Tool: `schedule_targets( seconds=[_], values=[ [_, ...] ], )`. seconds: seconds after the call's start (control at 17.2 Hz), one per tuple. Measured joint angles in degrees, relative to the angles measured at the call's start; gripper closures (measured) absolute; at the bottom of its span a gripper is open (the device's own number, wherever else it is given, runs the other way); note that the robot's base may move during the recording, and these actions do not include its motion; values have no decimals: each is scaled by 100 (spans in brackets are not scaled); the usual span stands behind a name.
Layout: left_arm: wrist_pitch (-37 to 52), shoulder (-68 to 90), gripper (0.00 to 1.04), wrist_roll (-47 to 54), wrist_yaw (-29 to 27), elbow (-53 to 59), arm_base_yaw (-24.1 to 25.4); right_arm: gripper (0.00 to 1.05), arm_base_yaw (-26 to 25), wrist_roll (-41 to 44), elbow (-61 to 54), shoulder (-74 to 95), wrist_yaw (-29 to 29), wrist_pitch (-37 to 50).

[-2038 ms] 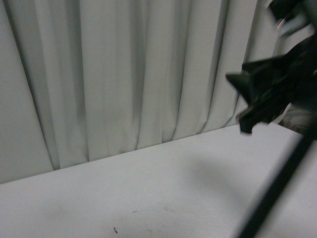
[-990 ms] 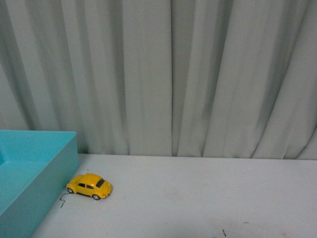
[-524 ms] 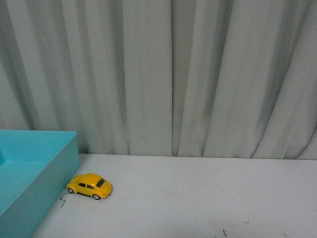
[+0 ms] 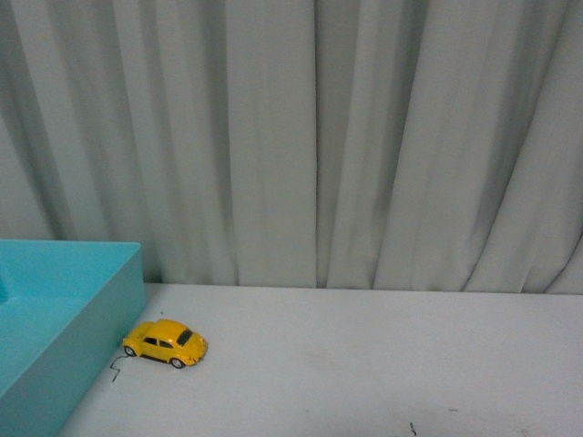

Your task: Wind up and store yellow beetle toy

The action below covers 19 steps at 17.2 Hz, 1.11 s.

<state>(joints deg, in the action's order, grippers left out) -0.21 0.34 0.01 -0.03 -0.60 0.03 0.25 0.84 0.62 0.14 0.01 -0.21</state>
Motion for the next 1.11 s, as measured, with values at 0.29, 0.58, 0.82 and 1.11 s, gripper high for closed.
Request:
schedule_targets(
  seconds=[0.29, 0.58, 0.82, 1.11],
  values=[
    [0, 0, 7, 0, 0, 0, 0, 63, 0, 0, 0, 0, 0, -2],
    [1119, 6623, 7, -570, -951, -3414, -584, 7, -2, -2, 0, 7, 0, -7],
    [1239, 8376, 7, 636, -492, -4964, -754, 7, -2, -2, 0, 7, -2, -7],
    [1005, 9092, 7, 1427, -186, -5702, -815, 7, -2, -2, 0, 7, -2, -4]
  ],
)
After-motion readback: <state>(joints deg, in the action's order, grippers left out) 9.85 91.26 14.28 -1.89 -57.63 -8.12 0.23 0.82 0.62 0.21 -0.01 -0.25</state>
